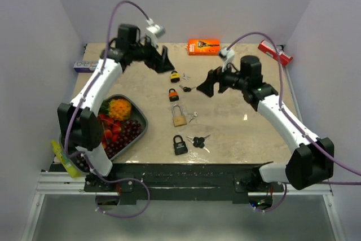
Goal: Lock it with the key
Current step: Reset both arms
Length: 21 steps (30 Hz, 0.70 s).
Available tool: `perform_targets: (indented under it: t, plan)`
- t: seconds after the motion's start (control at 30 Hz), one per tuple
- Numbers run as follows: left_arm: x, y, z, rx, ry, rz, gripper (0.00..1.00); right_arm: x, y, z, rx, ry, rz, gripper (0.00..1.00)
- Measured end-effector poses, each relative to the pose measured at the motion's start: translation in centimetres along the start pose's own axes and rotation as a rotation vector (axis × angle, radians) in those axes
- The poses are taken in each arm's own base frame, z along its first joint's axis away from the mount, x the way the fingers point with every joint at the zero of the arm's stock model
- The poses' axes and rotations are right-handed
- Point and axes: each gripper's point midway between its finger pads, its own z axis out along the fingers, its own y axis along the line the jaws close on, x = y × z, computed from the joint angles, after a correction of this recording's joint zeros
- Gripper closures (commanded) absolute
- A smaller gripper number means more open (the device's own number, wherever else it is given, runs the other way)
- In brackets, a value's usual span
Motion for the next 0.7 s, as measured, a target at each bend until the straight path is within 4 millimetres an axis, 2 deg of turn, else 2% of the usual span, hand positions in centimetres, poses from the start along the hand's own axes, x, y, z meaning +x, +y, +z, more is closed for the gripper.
perform_targets:
  t: [0.07, 0.1, 0.13, 0.17, 0.27, 0.37, 0.5, 0.57, 0.63, 0.7]
  plan:
    - [-2.6, 5.5, -1.9, -0.088, -0.059, -0.053, 0.01, -3.2, -3.6, -1.5, 0.102, -0.078, 0.000, 0.01]
    - [-2.9, 7.5, -2.7, -0.126, -0.074, -0.082, 0.01, -4.1, -5.1, -2.1, 0.145, -0.100, 0.005, 0.01]
    - [-2.5, 9.1, -3.1, -0.161, -0.074, -0.117, 0.01, -4.9, -7.0, -2.9, 0.196, -0.122, 0.014, 0.01]
    - [-1.6, 11.7, -4.8, -0.229, -0.072, -0.174, 0.01, -5.3, -8.8, -3.7, 0.242, -0.135, 0.028, 0.01]
    - [0.5, 14.9, -6.2, -0.349, -0.037, -0.260, 0.01, -4.9, -13.1, -5.5, 0.356, -0.136, 0.082, 0.01]
    - [3.0, 15.5, -5.5, -0.401, 0.012, -0.288, 0.01, -2.9, -15.7, -6.1, 0.419, -0.088, 0.139, 0.01]
    - [9.7, 14.9, -3.8, -0.420, 0.149, -0.357, 0.01, 0.2, -16.4, -5.6, 0.424, -0.016, 0.179, 0.01]
    - [12.2, 14.7, -3.6, -0.427, 0.202, -0.388, 0.01, 1.5, -16.3, -5.4, 0.421, 0.010, 0.194, 0.01]
    - [13.9, 14.6, -3.6, -0.439, 0.237, -0.409, 0.01, 2.5, -16.3, -5.3, 0.421, 0.028, 0.206, 0.01]
    - [14.4, 14.7, -3.6, -0.451, 0.247, -0.412, 0.01, 2.7, -16.3, -5.3, 0.422, 0.033, 0.209, 0.01]
